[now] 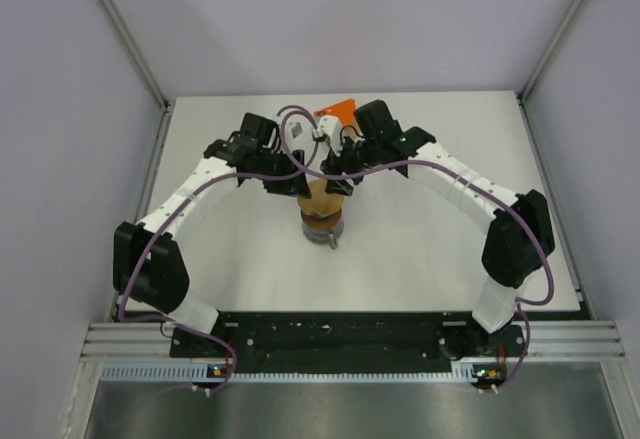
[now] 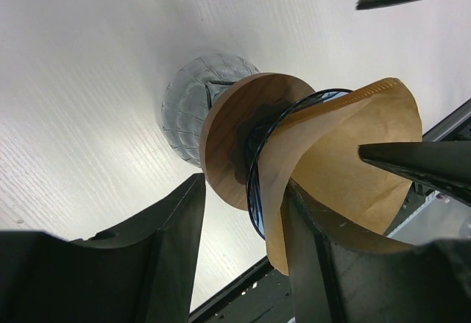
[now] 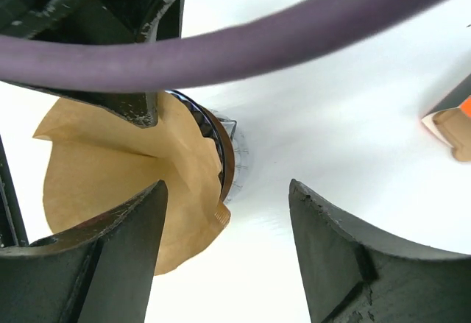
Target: Place the coffee filter in the dripper
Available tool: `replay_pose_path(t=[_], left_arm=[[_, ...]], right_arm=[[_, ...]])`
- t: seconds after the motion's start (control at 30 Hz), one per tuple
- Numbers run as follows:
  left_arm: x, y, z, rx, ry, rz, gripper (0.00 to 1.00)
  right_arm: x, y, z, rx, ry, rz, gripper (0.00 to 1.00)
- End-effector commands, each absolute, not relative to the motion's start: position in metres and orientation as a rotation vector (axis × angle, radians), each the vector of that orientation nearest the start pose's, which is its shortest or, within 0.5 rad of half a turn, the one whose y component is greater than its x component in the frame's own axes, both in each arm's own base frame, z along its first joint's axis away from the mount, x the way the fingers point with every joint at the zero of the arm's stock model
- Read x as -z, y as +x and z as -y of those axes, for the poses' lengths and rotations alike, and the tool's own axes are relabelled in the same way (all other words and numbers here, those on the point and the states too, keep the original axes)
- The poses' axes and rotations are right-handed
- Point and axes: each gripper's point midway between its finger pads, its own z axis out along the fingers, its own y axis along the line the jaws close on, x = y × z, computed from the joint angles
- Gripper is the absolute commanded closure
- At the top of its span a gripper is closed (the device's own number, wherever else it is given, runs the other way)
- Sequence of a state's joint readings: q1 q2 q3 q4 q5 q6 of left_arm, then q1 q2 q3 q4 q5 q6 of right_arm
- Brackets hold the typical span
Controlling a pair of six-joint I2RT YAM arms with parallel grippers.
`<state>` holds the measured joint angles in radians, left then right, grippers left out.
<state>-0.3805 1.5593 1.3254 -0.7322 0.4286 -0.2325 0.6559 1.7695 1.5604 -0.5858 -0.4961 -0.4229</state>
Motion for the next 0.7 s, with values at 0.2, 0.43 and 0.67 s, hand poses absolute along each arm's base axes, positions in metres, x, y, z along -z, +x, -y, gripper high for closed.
replay_pose_path(t=[0.2,0.43,0.67], left_arm=[[-0.209,0.323,0.213,0.783,0.402,-2.424,0.49],[-0.21,0.324,0.214,0.807,0.401,-2.427,0.48],[-0.209,0.325,0.212,0.797,0.391,-2.432,0.47]], right_arm=[[-0.29,0.304,-0.338,-0.621,-1.27,-1.676,0.26],[-0.275,0.241,-0.359,-0.5,-1.377,-1.571,0.21],[-0.225,0.232,-0.377,-0.444,-1.423,-1.689,0.21]])
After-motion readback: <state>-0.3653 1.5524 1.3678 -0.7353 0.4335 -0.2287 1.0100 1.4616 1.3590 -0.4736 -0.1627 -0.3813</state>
